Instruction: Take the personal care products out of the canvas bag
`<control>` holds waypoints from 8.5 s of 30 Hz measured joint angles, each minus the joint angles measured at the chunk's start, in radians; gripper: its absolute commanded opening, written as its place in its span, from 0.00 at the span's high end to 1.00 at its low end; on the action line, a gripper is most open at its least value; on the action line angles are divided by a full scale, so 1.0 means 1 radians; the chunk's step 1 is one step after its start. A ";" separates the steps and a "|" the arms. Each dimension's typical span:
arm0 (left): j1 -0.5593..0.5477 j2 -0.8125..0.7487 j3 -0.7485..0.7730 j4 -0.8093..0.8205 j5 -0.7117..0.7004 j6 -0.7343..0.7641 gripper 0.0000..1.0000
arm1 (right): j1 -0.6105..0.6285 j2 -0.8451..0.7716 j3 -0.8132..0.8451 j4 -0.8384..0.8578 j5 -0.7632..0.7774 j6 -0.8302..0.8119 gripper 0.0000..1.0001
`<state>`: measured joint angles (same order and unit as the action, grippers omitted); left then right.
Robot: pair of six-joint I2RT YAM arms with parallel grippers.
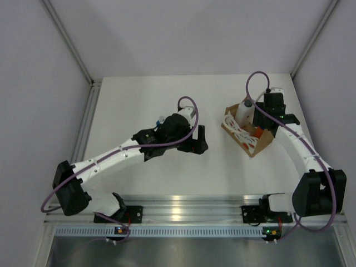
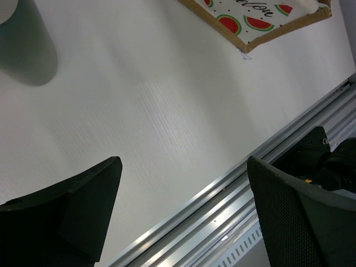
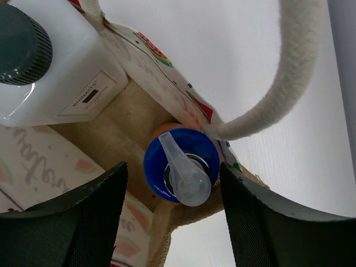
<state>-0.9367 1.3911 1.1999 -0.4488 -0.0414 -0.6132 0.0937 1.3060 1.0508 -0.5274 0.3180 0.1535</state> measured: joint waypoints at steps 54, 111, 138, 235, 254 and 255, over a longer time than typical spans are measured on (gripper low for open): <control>0.000 -0.298 -0.180 -0.083 -0.192 0.066 0.02 | -0.060 -0.016 -0.095 0.148 -0.161 -0.035 1.00; 0.096 -0.683 -0.176 -0.467 -0.797 0.027 0.02 | 0.810 0.055 0.438 -0.072 -0.233 -0.023 1.00; 0.257 -0.883 -0.180 -0.471 -0.844 -0.019 0.02 | 0.959 0.686 0.527 0.350 -0.364 -0.165 0.98; 0.260 -0.657 -0.230 -0.344 -0.366 0.171 0.02 | 0.210 0.234 0.146 0.179 0.354 0.655 0.37; 0.260 -0.653 -0.238 -0.337 -0.362 0.171 0.02 | 0.210 0.220 0.106 0.188 0.363 0.671 0.41; 0.260 -0.653 -0.238 -0.337 -0.362 0.171 0.02 | 0.210 0.217 0.102 0.189 0.366 0.670 0.42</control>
<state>-0.6765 0.7383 0.9619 -0.7856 -0.4030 -0.4419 0.3035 1.5230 1.1530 -0.3386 0.6838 0.8234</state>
